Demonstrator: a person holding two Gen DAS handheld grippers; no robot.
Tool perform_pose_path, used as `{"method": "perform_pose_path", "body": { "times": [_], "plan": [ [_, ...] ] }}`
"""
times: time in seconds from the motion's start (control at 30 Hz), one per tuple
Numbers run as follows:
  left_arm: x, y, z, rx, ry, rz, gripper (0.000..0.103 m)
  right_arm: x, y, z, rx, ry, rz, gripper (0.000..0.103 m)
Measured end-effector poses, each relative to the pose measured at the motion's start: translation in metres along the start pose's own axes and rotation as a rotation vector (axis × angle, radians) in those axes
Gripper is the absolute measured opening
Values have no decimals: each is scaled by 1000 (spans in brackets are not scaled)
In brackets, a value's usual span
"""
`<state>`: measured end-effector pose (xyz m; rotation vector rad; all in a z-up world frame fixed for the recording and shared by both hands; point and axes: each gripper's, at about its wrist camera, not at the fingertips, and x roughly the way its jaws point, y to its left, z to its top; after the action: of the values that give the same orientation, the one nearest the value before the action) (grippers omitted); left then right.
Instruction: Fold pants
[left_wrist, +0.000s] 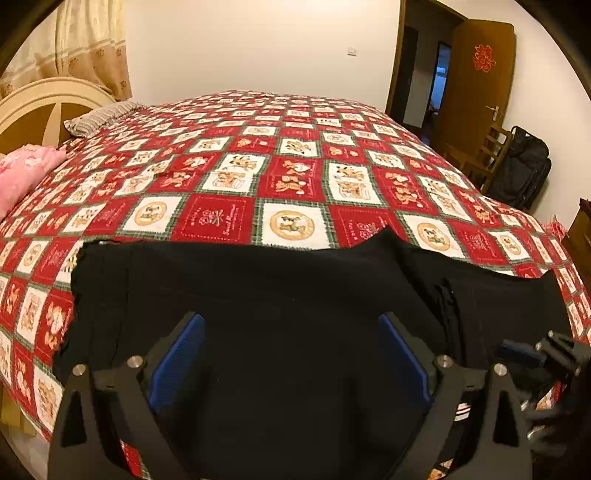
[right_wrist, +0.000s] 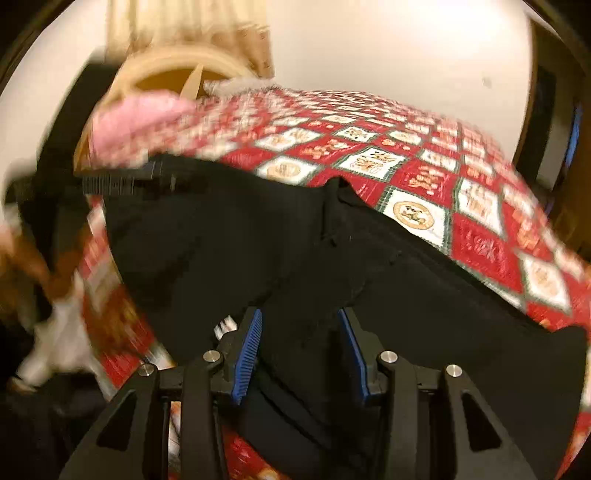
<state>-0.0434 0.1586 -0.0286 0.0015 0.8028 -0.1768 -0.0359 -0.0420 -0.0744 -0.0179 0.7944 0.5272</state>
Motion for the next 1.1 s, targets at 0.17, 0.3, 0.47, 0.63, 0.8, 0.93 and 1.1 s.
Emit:
{"method": "perform_pose_path", "body": {
  "times": [0.17,0.3,0.47,0.63,0.8,0.93,1.1],
  "plan": [
    [7,-4,1,38,12,11,97,6,-32,42,-59,12,-20,45],
    [11,-5,-8,49,32,28,97,37,-58,70,-107,77,-58,33],
    [18,6,-17,17,69,32,97,80,-65,80,-217,190,-10,30],
    [26,14,-18,-20,88,35,97,94,-58,74,-279,220,20,12],
    [31,15,-19,-31,99,37,97,86,-61,73,-235,204,21,1],
    [34,17,-19,-41,101,47,97,75,-83,79,-113,97,-77,1],
    [39,19,-21,-47,114,61,97,99,-75,71,-173,136,-147,1]
  ]
}}
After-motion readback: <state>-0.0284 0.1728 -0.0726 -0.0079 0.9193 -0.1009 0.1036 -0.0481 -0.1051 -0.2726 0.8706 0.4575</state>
